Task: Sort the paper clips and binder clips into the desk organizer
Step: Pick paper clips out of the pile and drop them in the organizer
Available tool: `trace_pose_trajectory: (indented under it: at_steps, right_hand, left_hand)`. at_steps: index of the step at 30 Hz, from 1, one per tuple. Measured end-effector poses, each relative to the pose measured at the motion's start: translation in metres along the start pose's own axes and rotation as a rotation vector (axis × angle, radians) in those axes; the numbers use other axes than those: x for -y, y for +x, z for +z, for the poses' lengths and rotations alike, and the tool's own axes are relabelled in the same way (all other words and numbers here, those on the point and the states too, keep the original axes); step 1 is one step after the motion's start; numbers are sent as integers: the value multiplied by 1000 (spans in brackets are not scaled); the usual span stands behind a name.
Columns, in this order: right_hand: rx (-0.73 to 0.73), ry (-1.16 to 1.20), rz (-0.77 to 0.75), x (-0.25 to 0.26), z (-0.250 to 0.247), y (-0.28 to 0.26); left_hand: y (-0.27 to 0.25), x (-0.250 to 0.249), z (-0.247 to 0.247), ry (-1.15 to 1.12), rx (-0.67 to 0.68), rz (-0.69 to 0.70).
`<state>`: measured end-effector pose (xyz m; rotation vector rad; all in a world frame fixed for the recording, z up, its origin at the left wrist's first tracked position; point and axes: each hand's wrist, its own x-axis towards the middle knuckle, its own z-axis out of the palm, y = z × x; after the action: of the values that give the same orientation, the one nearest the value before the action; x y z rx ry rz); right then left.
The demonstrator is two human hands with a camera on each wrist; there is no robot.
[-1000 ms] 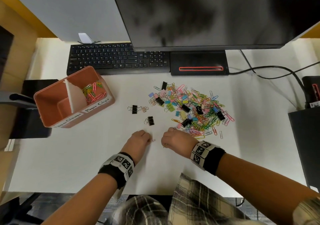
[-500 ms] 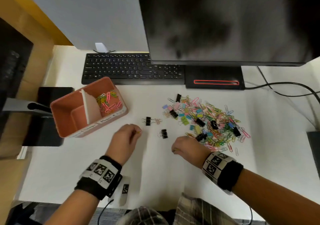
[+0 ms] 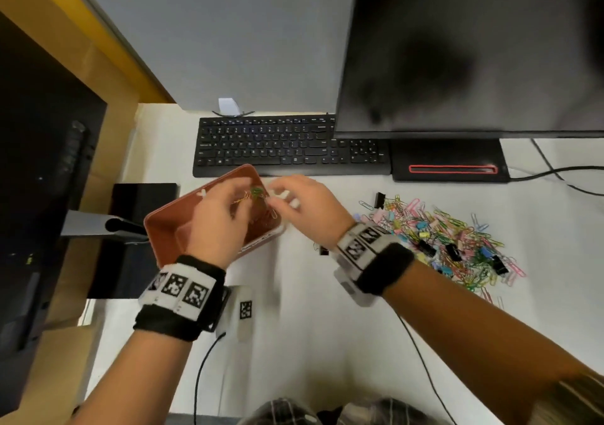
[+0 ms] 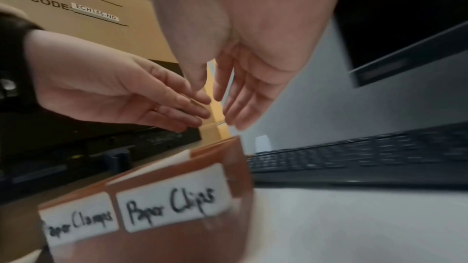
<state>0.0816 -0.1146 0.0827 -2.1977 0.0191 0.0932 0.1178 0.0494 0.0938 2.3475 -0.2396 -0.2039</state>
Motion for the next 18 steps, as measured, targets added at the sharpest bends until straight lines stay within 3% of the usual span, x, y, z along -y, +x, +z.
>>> trace_pose_trajectory:
  at_steps: [4, 7, 11, 14, 18]
  right_hand:
    - [-195, -131, 254, -76, -44, -47]
    - [-210, -314, 450, -124, -70, -70]
    - [-36, -361, 491, -156, -83, -77]
    - [81, -386, 477, -158, -75, -82]
    - [249, -537, 373, -157, -58, -106]
  left_hand:
    - [-20, -30, 51, -87, 162, 130]
    - [-24, -45, 103, -82, 348, 182]
    - [-15, -58, 163, 21, 497, 306]
    - [-9, -57, 188, 271, 643, 356]
    - [-17, -37, 189, 340, 668, 394]
